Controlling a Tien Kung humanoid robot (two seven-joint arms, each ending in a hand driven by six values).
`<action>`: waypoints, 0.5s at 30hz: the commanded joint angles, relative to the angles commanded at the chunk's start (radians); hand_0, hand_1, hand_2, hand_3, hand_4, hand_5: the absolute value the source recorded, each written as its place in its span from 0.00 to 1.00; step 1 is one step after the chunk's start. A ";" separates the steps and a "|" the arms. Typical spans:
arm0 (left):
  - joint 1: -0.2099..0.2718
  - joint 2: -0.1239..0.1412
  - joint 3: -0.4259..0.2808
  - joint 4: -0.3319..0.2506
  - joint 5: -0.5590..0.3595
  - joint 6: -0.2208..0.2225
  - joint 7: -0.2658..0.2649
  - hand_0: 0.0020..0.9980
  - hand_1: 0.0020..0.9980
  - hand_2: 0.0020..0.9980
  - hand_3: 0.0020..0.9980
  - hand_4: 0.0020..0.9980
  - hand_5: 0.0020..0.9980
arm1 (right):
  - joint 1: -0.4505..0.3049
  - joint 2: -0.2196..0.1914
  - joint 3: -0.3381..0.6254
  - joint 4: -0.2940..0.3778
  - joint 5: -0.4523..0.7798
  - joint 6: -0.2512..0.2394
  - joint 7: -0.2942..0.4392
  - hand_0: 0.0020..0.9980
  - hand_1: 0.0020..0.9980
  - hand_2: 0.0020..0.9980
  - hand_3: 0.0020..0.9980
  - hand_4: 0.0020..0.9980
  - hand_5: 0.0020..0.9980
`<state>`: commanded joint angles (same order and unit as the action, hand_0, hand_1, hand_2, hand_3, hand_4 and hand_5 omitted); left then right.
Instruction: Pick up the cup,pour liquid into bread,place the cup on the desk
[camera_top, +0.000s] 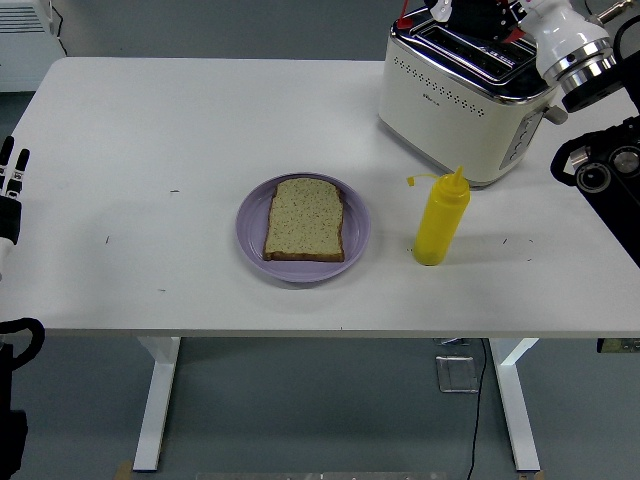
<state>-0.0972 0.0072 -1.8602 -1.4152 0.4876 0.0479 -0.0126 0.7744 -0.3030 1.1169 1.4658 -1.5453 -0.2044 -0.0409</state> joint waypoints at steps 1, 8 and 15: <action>0.000 0.000 0.000 0.000 0.000 0.000 0.000 0.80 0.75 0.76 0.71 0.51 1.00 | -0.013 0.002 0.034 -0.004 0.045 0.008 0.001 0.15 0.21 0.32 0.40 0.41 0.13; -0.001 -0.001 0.002 0.000 0.000 0.000 0.000 0.79 0.75 0.75 0.71 0.51 1.00 | -0.135 -0.005 0.138 -0.032 0.338 0.125 0.074 0.15 0.22 0.32 0.41 0.39 0.14; -0.002 -0.001 0.001 0.000 -0.001 0.001 0.000 0.79 0.75 0.75 0.71 0.51 0.99 | -0.231 -0.036 0.180 -0.039 0.631 0.165 0.110 0.15 0.22 0.32 0.41 0.39 0.15</action>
<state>-0.0990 0.0065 -1.8592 -1.4152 0.4871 0.0485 -0.0124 0.5432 -0.3391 1.2969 1.4273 -0.9147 -0.0394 0.0691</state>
